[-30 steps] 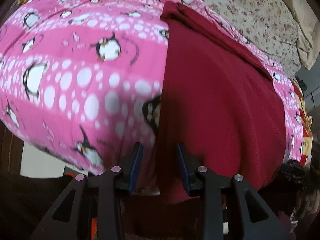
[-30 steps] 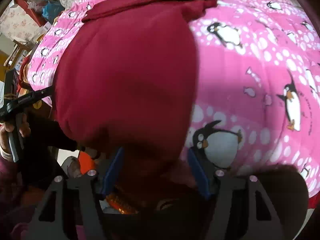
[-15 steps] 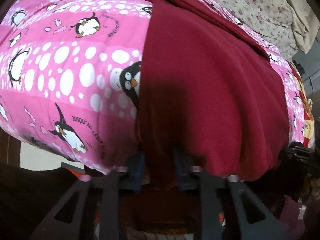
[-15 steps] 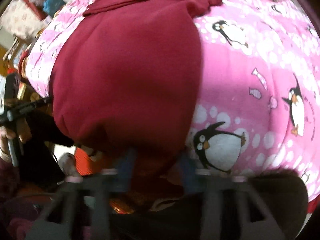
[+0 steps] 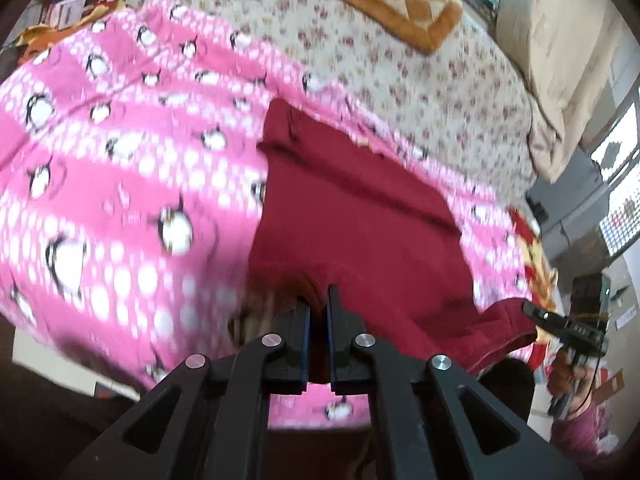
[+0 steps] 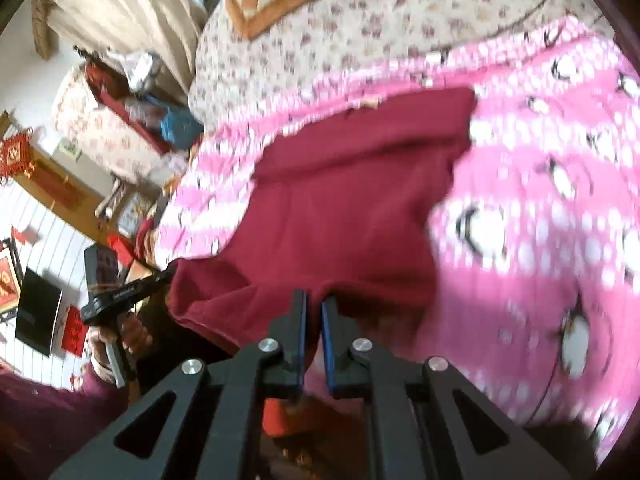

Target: Fold small clothes

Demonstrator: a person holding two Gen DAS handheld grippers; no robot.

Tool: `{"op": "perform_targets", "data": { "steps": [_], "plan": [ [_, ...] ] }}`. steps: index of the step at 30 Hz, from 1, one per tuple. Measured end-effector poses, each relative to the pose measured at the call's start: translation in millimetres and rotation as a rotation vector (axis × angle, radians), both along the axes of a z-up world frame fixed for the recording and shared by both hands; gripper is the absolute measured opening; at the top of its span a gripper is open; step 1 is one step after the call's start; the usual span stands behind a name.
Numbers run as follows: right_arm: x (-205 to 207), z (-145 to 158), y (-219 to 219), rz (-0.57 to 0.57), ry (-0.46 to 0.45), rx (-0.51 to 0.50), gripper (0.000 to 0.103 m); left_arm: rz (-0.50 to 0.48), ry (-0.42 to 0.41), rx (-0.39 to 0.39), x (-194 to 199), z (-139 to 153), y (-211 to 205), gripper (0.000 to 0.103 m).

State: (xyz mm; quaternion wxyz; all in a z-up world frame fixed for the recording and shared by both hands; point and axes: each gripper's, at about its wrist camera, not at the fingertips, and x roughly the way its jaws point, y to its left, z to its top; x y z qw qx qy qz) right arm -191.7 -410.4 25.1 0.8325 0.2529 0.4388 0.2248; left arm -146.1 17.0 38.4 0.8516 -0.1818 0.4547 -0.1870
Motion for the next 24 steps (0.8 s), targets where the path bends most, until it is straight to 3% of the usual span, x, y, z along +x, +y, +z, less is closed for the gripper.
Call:
{"op": "perform_targets", "data": {
  "steps": [11, 24],
  "plan": [
    [70.6, 14.9, -17.3, -0.166, -0.108, 0.044, 0.006, 0.039, -0.108, 0.046, 78.6, 21.0, -22.1, 0.0],
    [164.3, 6.3, -51.8, -0.288, -0.088, 0.0, 0.006, 0.098, -0.128, 0.056, 181.7, 16.3, -50.1, 0.0]
  ]
}}
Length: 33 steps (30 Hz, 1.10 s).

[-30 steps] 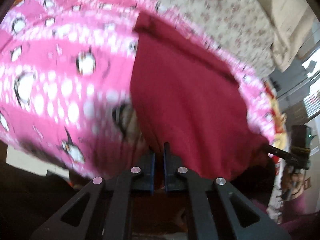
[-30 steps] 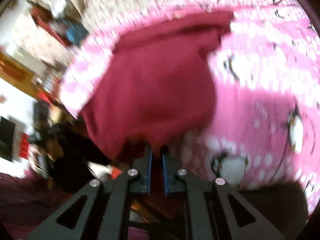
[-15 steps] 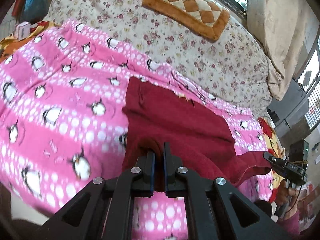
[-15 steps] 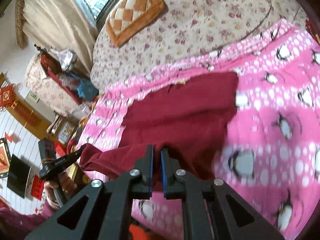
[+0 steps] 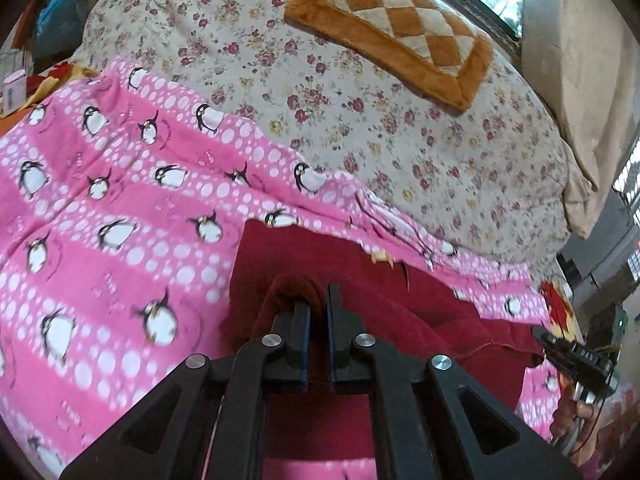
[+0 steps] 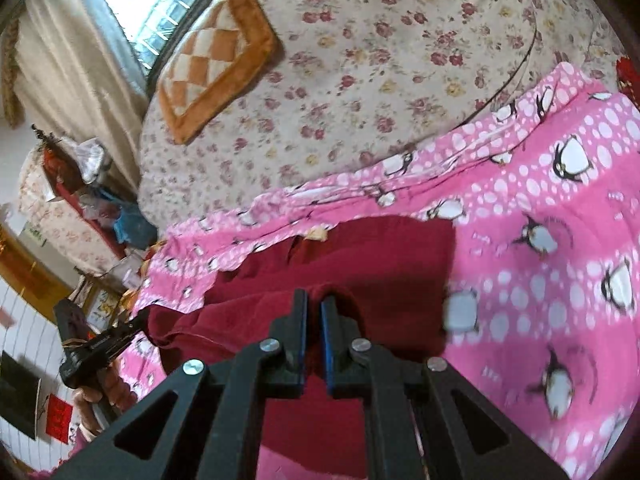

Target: Fold small clothes

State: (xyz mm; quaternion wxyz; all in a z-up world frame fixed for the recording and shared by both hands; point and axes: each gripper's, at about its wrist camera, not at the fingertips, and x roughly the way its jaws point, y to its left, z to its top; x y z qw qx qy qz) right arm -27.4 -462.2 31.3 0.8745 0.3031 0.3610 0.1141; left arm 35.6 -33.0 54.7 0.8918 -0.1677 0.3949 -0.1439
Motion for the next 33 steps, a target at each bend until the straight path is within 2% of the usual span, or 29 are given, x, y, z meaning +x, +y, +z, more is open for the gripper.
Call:
{"op": "perform_targets", "data": {
  "steps": [5, 9, 15, 21, 23, 24, 26, 27, 29, 30, 32, 33],
  "plan": [
    [39.5, -13.0, -11.9, -0.032, 0.029, 0.007, 0.006, 0.017, 0.014, -0.013, 41.1, -11.1, -8.7, 0.0],
    [70.3, -29.7, -18.7, -0.054, 0.063, -0.003, 0.006, 0.01, 0.063, -0.01, 72.0, -32.3, -16.2, 0.0],
    [105.3, -61.8, -22.2, -0.065, 0.132, -0.028, 0.005, 0.02, 0.102, -0.015, 96.9, -58.5, -16.7, 0.0],
    [121.7, -82.7, -25.9, -0.096, 0.141, -0.016, 0.005, -0.001, 0.107, -0.006, 112.9, -66.5, -23.8, 0.0],
    [124.9, -87.8, -26.0, -0.091, 0.174, -0.02, 0.011, -0.011, 0.133, -0.009, 116.1, -70.9, -23.8, 0.0],
    [124.2, -86.9, -25.9, -0.092, 0.185, -0.021, 0.016, -0.023, 0.147, -0.015, 116.6, -71.1, -23.3, 0.005],
    [114.3, -76.7, -26.8, -0.119, 0.16, -0.037, 0.041, -0.039, 0.15, -0.026, 114.6, -66.1, -21.6, 0.014],
    [106.9, -67.9, -27.1, -0.151, 0.132, -0.067, 0.057, -0.044, 0.134, -0.038, 111.5, -59.5, -19.9, 0.017],
    [90.9, -49.3, -27.2, -0.17, 0.062, -0.089, 0.058, -0.048, 0.122, -0.048, 107.9, -52.3, -18.1, 0.021],
    [85.1, -41.0, -23.7, -0.137, 0.034, -0.082, 0.057, -0.047, 0.118, -0.049, 106.2, -49.8, -17.6, 0.029],
    [82.2, -31.4, -10.9, -0.078, 0.025, -0.116, 0.05, -0.01, 0.089, -0.017, 102.5, -44.9, -15.6, 0.038],
    [84.1, -29.9, -1.9, -0.048, 0.036, -0.147, 0.046, 0.017, 0.069, -0.007, 101.0, -42.1, -13.3, 0.039]
  ]
}}
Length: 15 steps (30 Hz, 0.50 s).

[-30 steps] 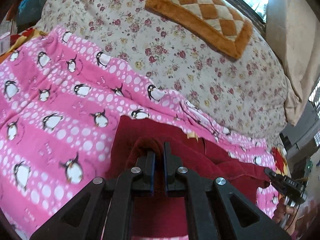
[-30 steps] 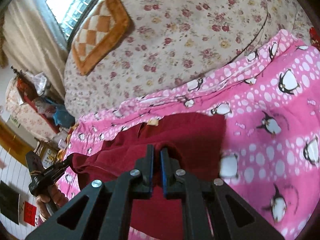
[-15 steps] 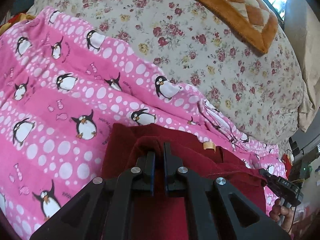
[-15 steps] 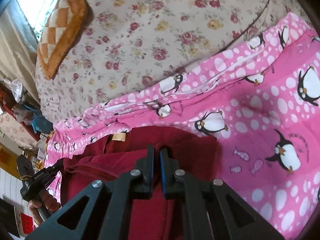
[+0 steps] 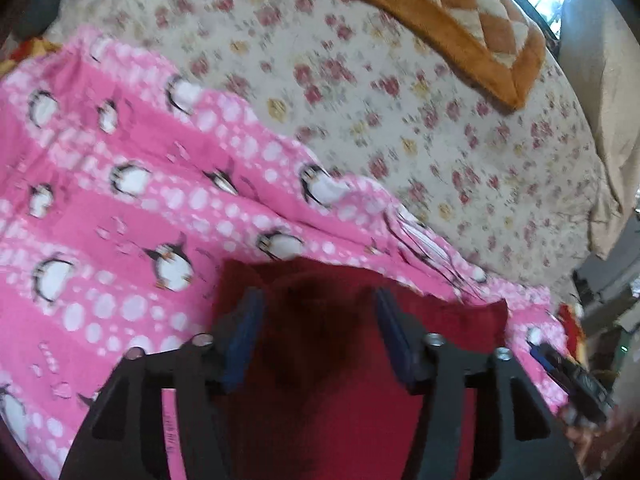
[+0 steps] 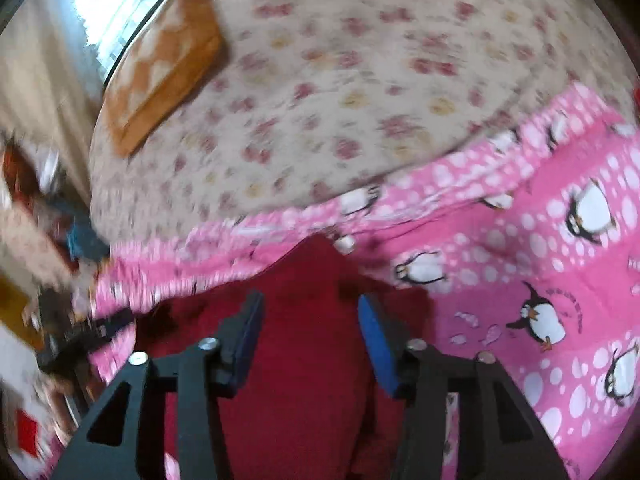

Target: Fold small clothes

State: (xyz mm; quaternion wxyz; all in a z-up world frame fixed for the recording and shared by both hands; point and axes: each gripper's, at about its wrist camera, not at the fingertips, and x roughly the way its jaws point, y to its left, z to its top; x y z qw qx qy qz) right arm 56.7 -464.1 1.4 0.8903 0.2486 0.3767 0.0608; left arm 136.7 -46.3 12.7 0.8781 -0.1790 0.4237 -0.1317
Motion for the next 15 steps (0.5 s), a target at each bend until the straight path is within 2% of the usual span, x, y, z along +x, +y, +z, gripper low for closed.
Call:
{"op": "perform_targets", "data": {
  "steps": [3, 6, 9, 11, 13, 15],
  "plan": [
    [16.4, -4.6, 28.6, 0.082, 0.055, -0.082, 0.043, 0.008, 0.0, -0.031, 3.6, -1.2, 5.8, 0.045],
    [42.9, -19.6, 45.8, 0.11, 0.102, -0.143, 0.043, 0.018, 0.035, 0.006, 9.4, -12.3, 6.1, 0.045],
    [71.7, -47.5, 37.9, 0.001, 0.191, -0.205, 0.043, 0.042, 0.112, 0.107, 19.9, -34.3, 5.0, 0.045],
    [82.4, -67.4, 24.8, -0.062, 0.231, -0.158, 0.041, 0.053, 0.164, 0.13, 26.1, -50.5, 8.2, 0.045],
    [86.0, -81.8, 15.6, -0.101, 0.226, -0.108, 0.042, 0.062, 0.229, 0.109, 33.6, -69.5, 14.2, 0.045],
    [85.2, -80.2, 17.1, -0.1, 0.221, -0.122, 0.042, 0.077, 0.241, 0.067, 35.5, -76.1, 19.4, 0.046]
  ]
}}
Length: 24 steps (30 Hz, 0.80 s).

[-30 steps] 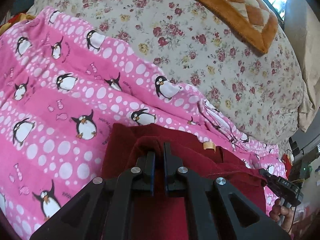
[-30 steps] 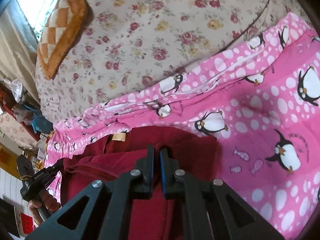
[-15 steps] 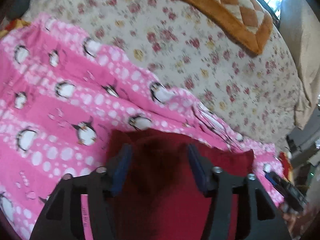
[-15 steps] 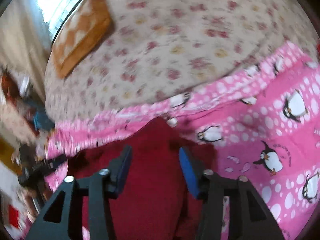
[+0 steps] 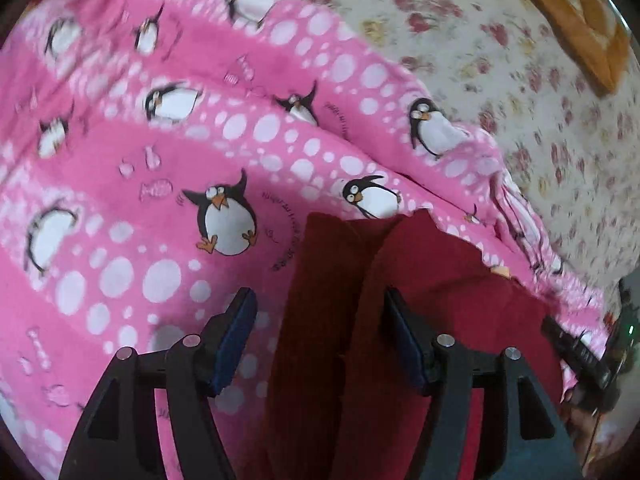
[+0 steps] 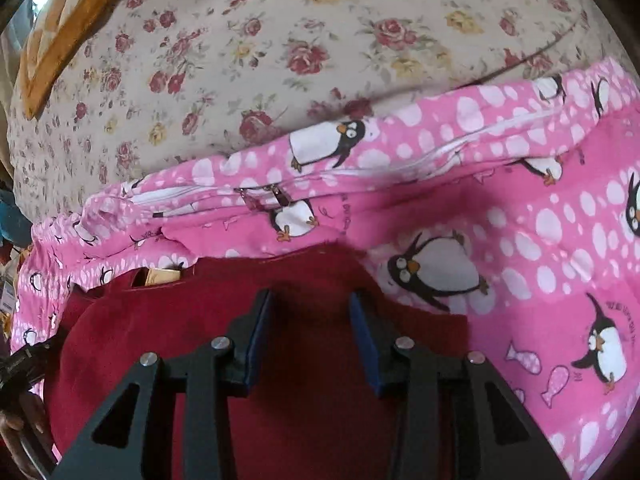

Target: Fold small clothes

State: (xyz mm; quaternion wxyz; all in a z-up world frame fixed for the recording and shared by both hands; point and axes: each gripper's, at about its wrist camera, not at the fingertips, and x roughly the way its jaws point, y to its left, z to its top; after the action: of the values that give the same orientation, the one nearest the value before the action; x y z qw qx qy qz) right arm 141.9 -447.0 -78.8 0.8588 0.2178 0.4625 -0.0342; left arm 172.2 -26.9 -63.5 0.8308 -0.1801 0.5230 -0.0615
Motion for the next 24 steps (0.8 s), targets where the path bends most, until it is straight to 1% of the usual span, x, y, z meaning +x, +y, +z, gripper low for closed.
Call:
{"op": "perform_targets", "data": {
  "steps": [2, 5, 8, 9, 15, 17, 18, 20, 21, 23, 24],
  "plan": [
    [-4.3, 6.7, 2.2, 0.018, -0.006, -0.006, 0.042, 0.001, -0.009, -0.001, -0.7, 1.0, 0.9, 0.046],
    [-23.8, 23.0, -2.1, 0.02, -0.027, 0.03, 0.044, 0.007, -0.018, 0.012, -4.8, 4.1, 0.3, 0.046],
    [-55.5, 41.4, -4.4, 0.035, -0.063, 0.042, 0.052, 0.008, -0.034, 0.03, -10.6, 11.3, -1.2, 0.046],
    [-64.1, 46.1, -4.6, 0.043, -0.069, 0.042, 0.052, 0.007, -0.042, 0.034, -13.7, 15.2, -1.9, 0.046],
    [-119.4, 65.2, 5.4, 0.125, -0.087, 0.049, 0.053, -0.012, -0.084, 0.059, -32.2, 31.8, -3.0, 0.046],
    [-132.8, 63.7, 11.8, 0.147, -0.094, 0.041, 0.053, -0.019, -0.093, 0.062, -39.1, 35.0, -3.2, 0.046],
    [-135.3, 59.8, 15.7, 0.154, -0.083, 0.033, 0.053, -0.023, -0.093, 0.06, -42.6, 36.0, -3.3, 0.046],
    [-132.7, 40.3, 24.3, 0.169, -0.011, -0.01, 0.052, -0.03, -0.086, 0.048, -49.8, 37.1, -1.6, 0.046],
    [-131.9, 36.3, 28.4, 0.173, -0.008, -0.027, 0.052, -0.03, -0.077, 0.032, -55.6, 37.6, 1.2, 0.046],
    [-135.9, 47.4, 36.4, 0.171, -0.021, -0.079, 0.052, -0.034, -0.061, -0.006, -65.5, 39.7, 6.8, 0.046],
    [-138.6, 52.5, 38.3, 0.172, -0.03, -0.08, 0.052, -0.041, -0.057, -0.023, -69.4, 40.7, 7.8, 0.046]
  ]
}}
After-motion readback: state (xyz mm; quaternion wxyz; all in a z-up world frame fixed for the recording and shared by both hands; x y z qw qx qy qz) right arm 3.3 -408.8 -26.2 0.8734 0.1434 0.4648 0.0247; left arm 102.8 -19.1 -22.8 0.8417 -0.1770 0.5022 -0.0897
